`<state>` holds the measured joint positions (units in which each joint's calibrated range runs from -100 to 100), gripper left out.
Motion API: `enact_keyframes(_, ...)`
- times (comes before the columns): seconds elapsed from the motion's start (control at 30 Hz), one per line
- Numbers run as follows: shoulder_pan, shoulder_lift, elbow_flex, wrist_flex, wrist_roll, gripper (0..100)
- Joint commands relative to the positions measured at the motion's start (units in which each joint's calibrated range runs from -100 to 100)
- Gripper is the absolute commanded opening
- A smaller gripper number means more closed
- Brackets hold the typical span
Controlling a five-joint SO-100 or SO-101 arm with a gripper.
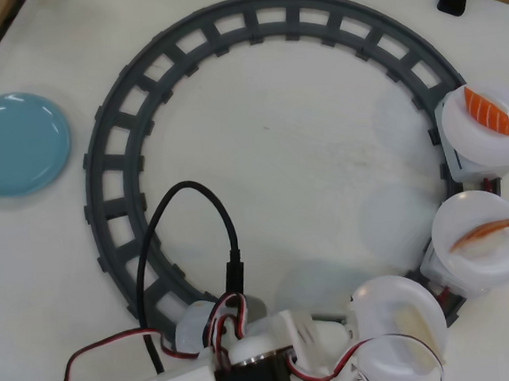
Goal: Pick up the sushi from the Shinkansen and put it on the blue dish
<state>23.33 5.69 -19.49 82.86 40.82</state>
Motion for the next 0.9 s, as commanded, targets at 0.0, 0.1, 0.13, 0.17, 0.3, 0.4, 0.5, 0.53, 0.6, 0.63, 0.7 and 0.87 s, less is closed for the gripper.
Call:
enact_keyframes(0.0,0.3,-0.3,0.2,0.3,2.4,28)
enact_keyframes(0.1,0.3,-0.3,0.2,0.3,3.1,28)
enact_keyframes(0.13,0.2,-0.3,0.2,0.3,3.5,28)
enact_keyframes(0.17,0.0,-0.3,0.1,0.3,3.8,28)
enact_keyframes(0.3,-0.5,-0.3,-0.4,0.2,4.0,28)
enact_keyframes(0.4,-1.0,-0.3,-0.5,0.2,4.0,28)
enact_keyframes(0.5,-1.0,-0.3,-0.2,0.2,3.5,28)
enact_keyframes(0.53,-1.0,-0.3,0.1,0.2,3.5,28)
enact_keyframes(0.6,-1.0,-0.3,0.3,0.3,3.5,28)
enact_keyframes(0.63,-1.0,-0.3,0.6,0.3,3.5,28)
enact_keyframes(0.7,-1.1,-0.3,1.7,0.2,3.5,28)
enact_keyframes(0.87,-1.2,-0.3,2.4,-0.3,3.5,28)
